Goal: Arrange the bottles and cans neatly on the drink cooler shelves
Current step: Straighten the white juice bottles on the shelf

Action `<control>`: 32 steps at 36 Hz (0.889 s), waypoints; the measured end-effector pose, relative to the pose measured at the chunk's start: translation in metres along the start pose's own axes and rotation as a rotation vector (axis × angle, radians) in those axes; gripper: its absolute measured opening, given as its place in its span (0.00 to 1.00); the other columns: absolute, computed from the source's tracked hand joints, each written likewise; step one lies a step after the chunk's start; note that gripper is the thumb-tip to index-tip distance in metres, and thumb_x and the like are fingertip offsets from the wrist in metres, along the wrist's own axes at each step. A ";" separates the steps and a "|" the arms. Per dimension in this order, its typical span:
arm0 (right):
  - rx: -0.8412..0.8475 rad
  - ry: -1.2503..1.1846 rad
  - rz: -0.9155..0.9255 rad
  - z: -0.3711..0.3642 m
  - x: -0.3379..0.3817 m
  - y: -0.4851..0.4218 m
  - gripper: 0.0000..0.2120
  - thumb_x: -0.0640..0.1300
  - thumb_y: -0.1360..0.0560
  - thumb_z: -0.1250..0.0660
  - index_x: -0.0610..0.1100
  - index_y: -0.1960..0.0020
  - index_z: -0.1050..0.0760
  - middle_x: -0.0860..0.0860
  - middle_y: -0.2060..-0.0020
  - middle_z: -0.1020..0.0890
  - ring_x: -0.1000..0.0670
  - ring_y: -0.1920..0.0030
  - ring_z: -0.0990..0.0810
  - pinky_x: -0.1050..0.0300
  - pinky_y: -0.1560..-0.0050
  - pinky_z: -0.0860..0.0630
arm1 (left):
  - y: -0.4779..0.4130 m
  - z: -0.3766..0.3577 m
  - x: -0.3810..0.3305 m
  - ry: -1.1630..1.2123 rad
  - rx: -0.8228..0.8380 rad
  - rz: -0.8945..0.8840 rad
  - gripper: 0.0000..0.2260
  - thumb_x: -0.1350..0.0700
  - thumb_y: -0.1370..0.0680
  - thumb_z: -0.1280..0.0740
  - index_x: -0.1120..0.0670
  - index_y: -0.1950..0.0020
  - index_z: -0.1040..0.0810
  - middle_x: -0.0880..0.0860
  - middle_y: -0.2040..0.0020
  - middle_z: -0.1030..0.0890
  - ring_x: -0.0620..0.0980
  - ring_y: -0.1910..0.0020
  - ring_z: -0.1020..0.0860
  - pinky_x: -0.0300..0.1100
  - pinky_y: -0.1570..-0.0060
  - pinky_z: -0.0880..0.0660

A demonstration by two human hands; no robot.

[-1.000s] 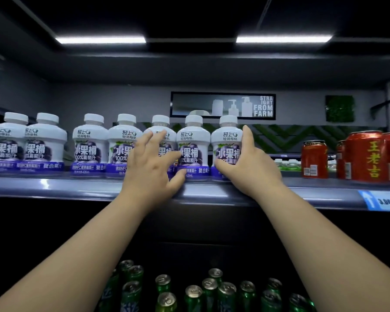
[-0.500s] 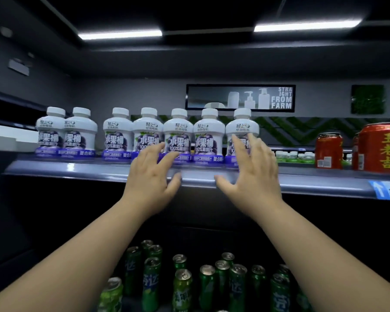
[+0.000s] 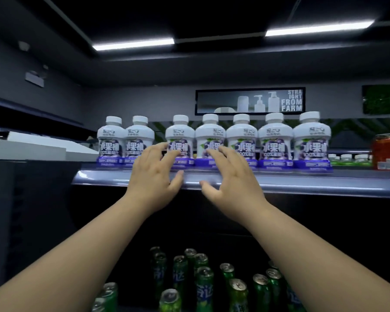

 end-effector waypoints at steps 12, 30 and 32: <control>-0.124 -0.053 -0.189 -0.010 0.000 -0.020 0.32 0.52 0.25 0.30 0.51 0.24 0.35 0.50 0.27 0.35 0.47 0.27 0.37 0.51 0.28 0.38 | 0.001 -0.005 0.053 0.047 -0.003 -0.026 0.26 0.40 0.27 0.44 0.52 0.36 0.23 0.56 0.35 0.25 0.59 0.36 0.28 0.55 0.41 0.30; 0.013 0.179 -0.232 -0.024 0.000 -0.037 0.37 0.56 0.23 0.36 0.52 0.20 0.48 0.46 0.26 0.35 0.42 0.28 0.33 0.47 0.32 0.33 | -0.035 -0.026 0.011 0.271 0.027 0.152 0.27 0.41 0.23 0.35 0.45 0.28 0.40 0.55 0.28 0.36 0.61 0.38 0.26 0.54 0.45 0.28; -0.015 0.183 -0.222 -0.025 -0.001 -0.038 0.35 0.55 0.24 0.36 0.51 0.21 0.45 0.47 0.28 0.33 0.43 0.30 0.31 0.48 0.34 0.31 | -0.041 -0.026 0.014 0.289 0.024 0.212 0.28 0.41 0.23 0.33 0.49 0.29 0.40 0.55 0.30 0.34 0.62 0.39 0.26 0.54 0.46 0.29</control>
Point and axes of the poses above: each hand's wrist, its own y-axis away from the middle knuckle, its own z-axis out of the back of the hand, x = y × z, the point moved 7 cm from there along -y, towards the middle knuckle
